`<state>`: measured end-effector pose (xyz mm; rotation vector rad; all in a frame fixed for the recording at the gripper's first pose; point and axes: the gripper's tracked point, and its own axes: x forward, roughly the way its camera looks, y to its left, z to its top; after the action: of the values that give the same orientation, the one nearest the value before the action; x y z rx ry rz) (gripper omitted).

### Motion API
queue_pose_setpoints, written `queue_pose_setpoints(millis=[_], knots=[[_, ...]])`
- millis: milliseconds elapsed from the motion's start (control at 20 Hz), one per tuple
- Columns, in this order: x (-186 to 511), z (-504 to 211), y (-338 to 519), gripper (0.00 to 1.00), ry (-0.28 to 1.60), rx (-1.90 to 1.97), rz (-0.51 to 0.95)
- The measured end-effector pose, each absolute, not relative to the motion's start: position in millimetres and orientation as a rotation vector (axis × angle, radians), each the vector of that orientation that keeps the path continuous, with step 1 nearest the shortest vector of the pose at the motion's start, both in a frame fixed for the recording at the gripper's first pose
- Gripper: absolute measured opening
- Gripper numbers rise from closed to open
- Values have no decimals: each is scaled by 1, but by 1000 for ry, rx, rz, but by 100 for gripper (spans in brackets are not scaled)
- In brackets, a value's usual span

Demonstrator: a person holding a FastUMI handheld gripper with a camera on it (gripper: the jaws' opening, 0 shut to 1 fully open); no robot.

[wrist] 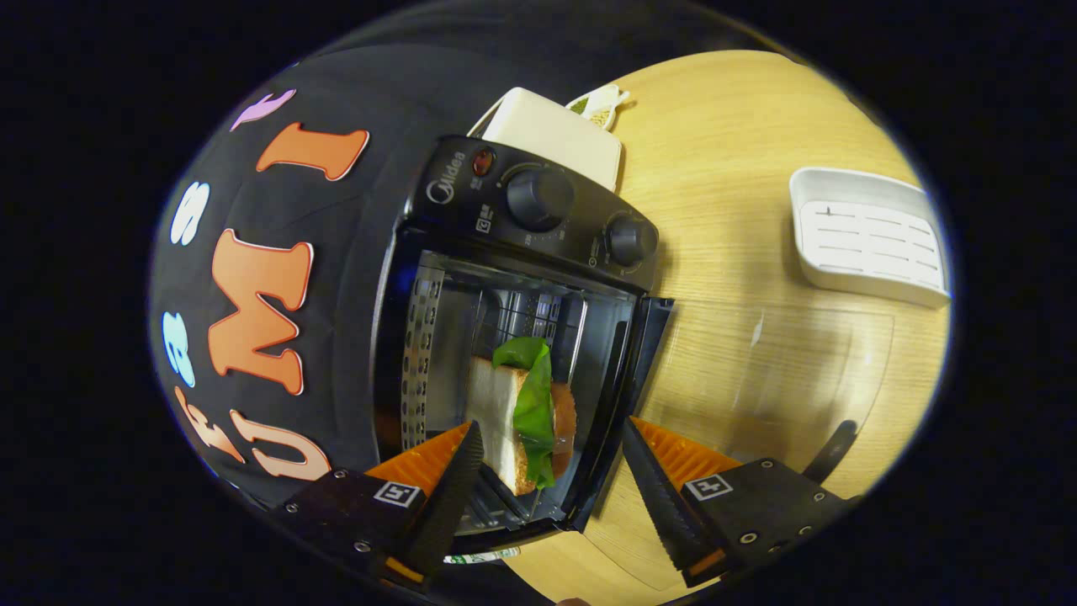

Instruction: Open the toaster oven, put the food inside, and close the toaster oven door.

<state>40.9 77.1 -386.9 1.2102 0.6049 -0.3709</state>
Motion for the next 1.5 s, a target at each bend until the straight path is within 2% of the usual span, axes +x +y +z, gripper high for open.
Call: queue_pose_setpoints(millis=[250,500,750,1050,1500], knots=[[-14,-362,70,98,700,975,-242],[-62,-325,71,98,702,839,-87],[-108,-352,67,98,778,429,-58],[-131,-403,71,99,898,55,-5],[-132,-462,78,100,1000,-135,26]])
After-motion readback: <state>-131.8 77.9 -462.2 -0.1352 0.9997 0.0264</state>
